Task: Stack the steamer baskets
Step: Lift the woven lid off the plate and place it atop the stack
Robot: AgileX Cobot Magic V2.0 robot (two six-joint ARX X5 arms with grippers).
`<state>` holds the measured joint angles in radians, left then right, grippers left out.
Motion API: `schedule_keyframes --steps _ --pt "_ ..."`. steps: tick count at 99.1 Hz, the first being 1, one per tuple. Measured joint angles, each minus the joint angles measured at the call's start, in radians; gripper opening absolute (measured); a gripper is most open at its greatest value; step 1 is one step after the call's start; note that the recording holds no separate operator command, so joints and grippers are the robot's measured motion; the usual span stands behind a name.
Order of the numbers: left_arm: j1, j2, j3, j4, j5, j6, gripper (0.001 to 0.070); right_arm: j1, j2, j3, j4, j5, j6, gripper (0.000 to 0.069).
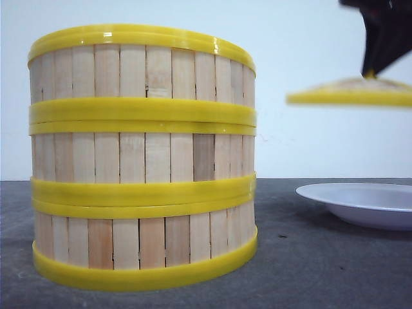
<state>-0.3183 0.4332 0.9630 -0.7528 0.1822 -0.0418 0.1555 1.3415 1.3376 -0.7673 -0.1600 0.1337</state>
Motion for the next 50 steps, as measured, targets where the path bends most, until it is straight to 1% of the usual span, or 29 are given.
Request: schedule_keyframes --steps 13,27,50 --pt "0.000 0.000 0.000 -0.002 0.000 0.000 0.0194 0.055 0.000 0.120 -0.031 -0.051 -0.002 0.0048" --pt "0.000 0.000 0.000 -0.007 0.000 0.000 0.0194 0.144 0.001 0.237 -0.068 -0.098 -0.002 0.0048" --pt "0.000 0.000 0.000 -0.019 0.000 0.000 0.0194 0.326 0.063 0.412 -0.151 -0.101 -0.003 0.0047"
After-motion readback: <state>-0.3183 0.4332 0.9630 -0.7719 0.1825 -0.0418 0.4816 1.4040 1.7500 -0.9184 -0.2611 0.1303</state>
